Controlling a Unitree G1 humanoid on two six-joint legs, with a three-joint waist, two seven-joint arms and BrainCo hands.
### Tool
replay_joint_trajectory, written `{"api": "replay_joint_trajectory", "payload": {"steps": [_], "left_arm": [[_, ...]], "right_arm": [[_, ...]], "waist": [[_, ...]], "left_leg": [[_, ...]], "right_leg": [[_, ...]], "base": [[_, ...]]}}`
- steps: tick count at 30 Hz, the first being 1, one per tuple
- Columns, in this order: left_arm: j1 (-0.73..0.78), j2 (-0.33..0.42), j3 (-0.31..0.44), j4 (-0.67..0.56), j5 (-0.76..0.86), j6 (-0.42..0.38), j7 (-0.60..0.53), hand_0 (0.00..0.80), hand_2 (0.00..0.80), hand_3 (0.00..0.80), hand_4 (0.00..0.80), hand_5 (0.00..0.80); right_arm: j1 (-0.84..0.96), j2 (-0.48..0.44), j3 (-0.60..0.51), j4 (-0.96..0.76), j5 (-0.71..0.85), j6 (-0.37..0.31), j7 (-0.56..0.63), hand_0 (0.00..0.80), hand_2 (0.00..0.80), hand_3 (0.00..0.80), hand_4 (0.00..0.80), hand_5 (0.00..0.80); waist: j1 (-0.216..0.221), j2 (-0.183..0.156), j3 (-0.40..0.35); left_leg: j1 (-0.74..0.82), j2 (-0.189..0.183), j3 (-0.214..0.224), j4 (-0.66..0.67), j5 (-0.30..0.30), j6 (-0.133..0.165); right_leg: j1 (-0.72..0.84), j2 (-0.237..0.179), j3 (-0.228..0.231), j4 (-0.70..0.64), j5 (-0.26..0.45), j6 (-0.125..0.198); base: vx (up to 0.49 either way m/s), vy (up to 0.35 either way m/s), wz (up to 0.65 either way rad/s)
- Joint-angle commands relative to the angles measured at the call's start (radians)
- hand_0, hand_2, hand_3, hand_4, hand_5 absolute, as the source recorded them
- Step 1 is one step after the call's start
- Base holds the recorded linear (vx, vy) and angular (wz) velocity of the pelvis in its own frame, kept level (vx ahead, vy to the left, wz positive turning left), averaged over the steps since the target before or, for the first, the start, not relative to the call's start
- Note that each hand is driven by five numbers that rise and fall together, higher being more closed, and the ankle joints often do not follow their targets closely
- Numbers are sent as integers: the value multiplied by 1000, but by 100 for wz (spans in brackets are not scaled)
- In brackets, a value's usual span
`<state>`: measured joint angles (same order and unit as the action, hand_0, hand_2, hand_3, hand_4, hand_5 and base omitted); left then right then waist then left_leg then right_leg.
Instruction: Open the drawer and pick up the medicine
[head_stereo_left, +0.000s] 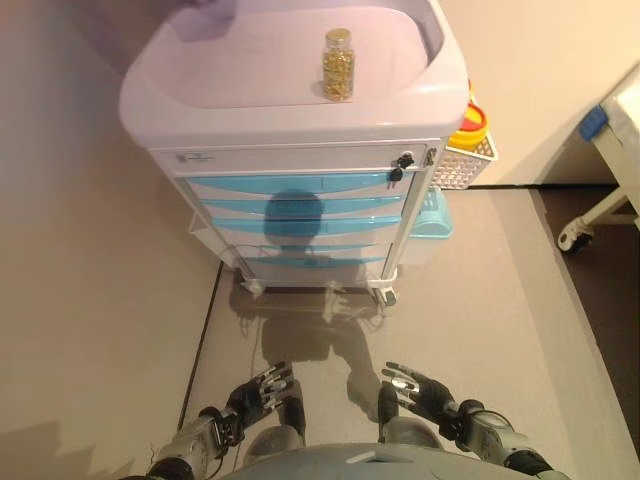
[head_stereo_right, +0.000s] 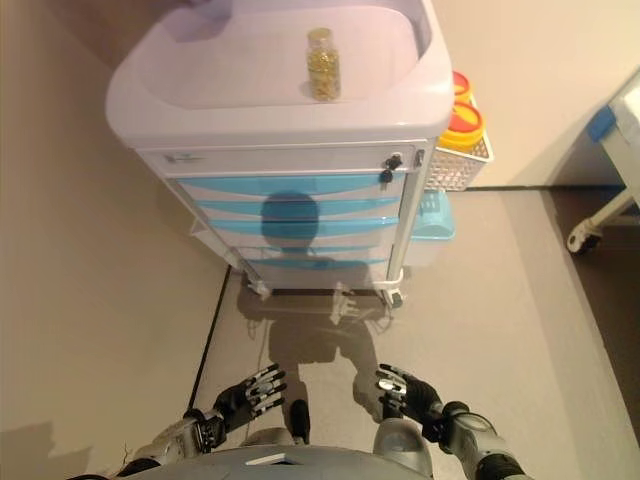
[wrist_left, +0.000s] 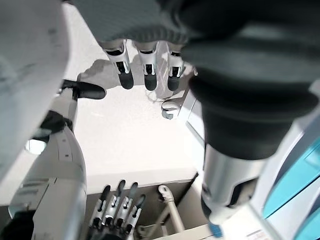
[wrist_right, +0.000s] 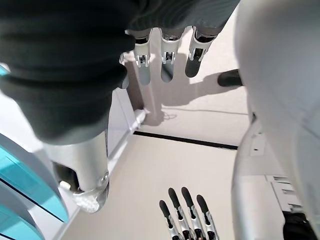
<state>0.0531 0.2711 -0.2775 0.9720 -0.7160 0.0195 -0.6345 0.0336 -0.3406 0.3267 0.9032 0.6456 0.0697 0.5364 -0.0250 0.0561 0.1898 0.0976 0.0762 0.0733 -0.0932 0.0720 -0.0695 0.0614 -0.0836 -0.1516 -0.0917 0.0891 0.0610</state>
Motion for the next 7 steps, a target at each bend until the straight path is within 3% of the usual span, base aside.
{"api": "replay_joint_trajectory", "payload": {"steps": [1, 7], "left_arm": [[-45, -9, -15, 59, -64, 7, -48, 0, 0, 0, 0, 0], [-38, -42, -19, 121, -81, 34, -77, 0, 0, 0, 0, 0]], "right_arm": [[-32, 47, 3, 48, 47, 5, 18, 0, 0, 0, 0, 0], [-42, 86, -17, 170, 56, 23, 52, 0, 0, 0, 0, 0]], "waist": [[24, -36, -21], [40, -34, -56]], "left_leg": [[-39, -29, 4, 22, -18, -15], [-22, -39, 1, 14, -27, -7]], "right_leg": [[-2, -4, -32, 67, -57, 44], [20, -6, -49, 66, -66, 46]], "base": [[10, 19, 12], [18, 20, 13]]}}
